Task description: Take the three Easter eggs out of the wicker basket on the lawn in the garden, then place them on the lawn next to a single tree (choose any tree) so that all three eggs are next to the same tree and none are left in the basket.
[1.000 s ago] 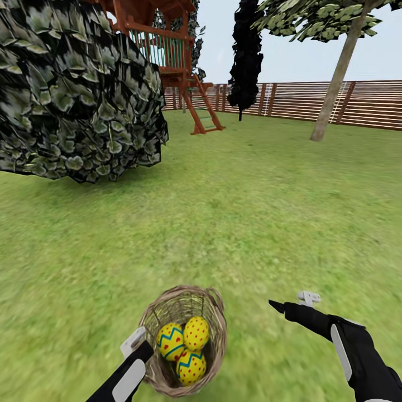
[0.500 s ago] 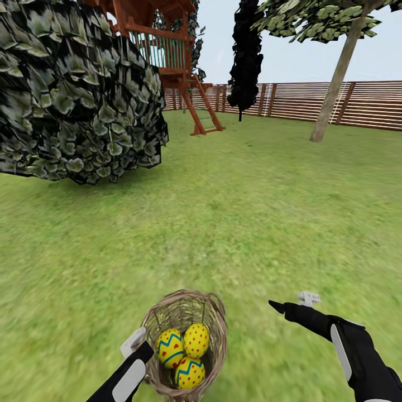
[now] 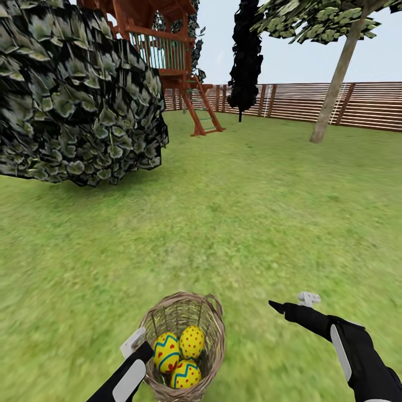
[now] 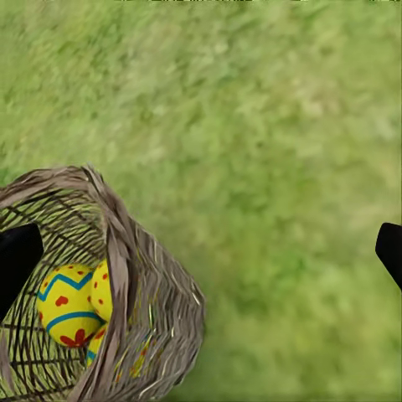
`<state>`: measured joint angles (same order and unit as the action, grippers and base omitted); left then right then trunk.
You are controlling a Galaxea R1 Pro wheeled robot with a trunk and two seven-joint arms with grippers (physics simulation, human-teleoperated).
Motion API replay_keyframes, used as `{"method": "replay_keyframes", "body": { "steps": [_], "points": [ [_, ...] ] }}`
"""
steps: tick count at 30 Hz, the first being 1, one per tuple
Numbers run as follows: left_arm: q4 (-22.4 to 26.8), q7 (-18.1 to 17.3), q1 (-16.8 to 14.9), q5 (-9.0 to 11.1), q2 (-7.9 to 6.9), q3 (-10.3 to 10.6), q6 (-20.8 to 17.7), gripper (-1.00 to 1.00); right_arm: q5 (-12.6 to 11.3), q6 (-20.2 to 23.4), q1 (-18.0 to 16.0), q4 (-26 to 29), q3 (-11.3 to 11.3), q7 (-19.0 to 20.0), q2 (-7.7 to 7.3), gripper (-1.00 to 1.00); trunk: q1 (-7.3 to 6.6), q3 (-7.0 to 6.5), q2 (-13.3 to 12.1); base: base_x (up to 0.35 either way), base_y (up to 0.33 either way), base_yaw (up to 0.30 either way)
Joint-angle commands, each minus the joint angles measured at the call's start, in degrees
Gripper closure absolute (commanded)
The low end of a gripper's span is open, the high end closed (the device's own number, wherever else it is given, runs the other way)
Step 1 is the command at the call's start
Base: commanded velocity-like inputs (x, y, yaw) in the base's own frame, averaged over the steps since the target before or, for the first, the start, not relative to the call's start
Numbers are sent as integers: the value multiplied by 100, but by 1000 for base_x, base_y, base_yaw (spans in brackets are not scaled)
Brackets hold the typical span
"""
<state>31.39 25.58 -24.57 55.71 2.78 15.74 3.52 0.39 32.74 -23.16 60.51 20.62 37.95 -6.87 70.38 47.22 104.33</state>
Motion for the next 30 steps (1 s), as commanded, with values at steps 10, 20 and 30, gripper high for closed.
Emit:
{"method": "replay_keyframes", "body": {
  "steps": [10, 20, 30],
  "points": [
    [9, 35, -5, 46, -7, 43, 34, 100, 66, 39, -4, 7, 1, 5, 2, -100, -221, -175, -400, 0, 0, 0],
    [7, 35, -4, 46, 0, 43, 34, 100, 251, 14, -2, 9, 12, -16, 11, -100, -441, -355, -801, 0, 0, 0],
    [7, 26, -4, 45, 2, 43, 34, 100, 1004, -246, 49, -173, 21, -25, 15, -100, -660, -534, -1202, 0, 0, 0]
  ]
}}
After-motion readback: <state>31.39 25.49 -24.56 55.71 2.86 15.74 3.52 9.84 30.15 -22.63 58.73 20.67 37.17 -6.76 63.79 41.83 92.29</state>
